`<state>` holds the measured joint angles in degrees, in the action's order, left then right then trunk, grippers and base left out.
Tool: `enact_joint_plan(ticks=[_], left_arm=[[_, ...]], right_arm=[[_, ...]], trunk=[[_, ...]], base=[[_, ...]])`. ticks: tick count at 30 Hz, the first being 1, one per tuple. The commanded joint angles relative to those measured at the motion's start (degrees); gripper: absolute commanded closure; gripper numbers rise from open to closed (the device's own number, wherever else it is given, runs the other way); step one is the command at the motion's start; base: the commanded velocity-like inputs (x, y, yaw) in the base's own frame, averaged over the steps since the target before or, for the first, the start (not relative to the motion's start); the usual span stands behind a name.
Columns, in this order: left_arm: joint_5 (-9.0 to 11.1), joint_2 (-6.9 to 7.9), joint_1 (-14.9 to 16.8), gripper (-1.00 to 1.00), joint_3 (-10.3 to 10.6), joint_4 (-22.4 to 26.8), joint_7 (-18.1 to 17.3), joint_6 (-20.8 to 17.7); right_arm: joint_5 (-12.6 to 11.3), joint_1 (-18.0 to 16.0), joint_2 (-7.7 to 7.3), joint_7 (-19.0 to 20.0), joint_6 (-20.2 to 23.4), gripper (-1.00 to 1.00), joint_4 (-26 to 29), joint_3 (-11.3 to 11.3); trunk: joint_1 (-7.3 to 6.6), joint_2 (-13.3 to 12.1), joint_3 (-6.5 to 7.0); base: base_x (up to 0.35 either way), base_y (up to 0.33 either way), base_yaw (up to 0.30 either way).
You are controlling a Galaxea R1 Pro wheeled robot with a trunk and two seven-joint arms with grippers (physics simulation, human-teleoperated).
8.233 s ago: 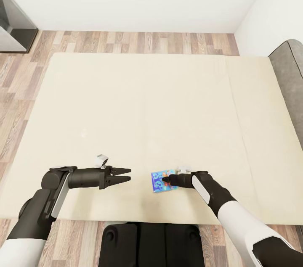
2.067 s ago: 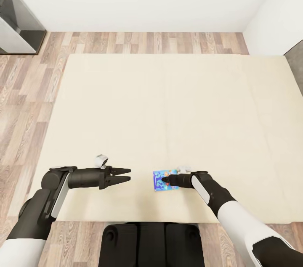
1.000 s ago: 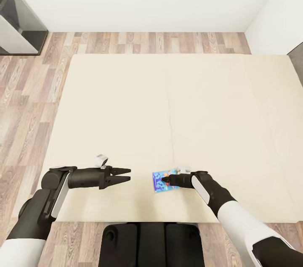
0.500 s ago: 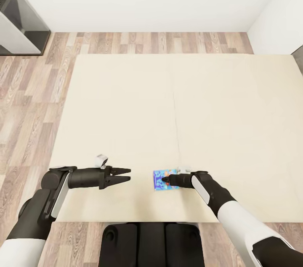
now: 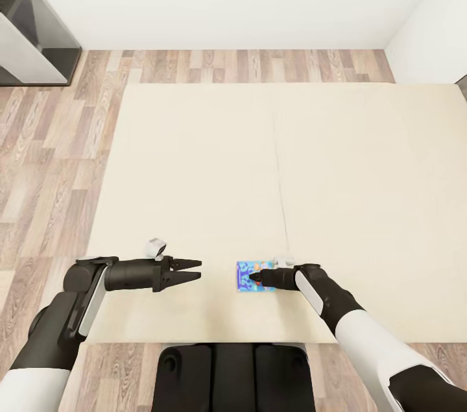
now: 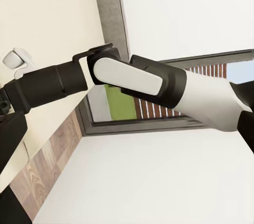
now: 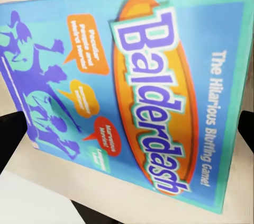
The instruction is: Put all the toys in the child's room - the three board games (two on the bed and one on the table), the two jigsaw puzzles on the table, and the tennis ball on the table - inside the toy box on the table in the child's room.
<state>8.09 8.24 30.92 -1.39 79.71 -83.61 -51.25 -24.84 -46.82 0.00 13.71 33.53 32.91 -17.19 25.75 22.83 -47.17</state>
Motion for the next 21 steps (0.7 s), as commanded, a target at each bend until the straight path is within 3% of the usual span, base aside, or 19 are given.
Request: enact_joint_plan(ticks=[1, 21], left_arm=[[0.08, 0.02, 0.01, -1.00, 0.01, 0.01, -0.14, -0.60], [0.08, 0.02, 0.01, -1.00, -0.01, 0.01, -0.14, -0.60]], right_arm=[[0.06, -0.03, 0.00, 0.13, 0.22, -1.00, 0.04, -0.04], [0.06, -0.03, 0.00, 0.14, 0.22, -1.00, 0.05, -0.04]], trunk=[[0.03, 0.09, -0.06], [0.03, 0.09, -0.06]], base=[[0.000, 0.112, 0.000], [0.000, 0.112, 0.000]])
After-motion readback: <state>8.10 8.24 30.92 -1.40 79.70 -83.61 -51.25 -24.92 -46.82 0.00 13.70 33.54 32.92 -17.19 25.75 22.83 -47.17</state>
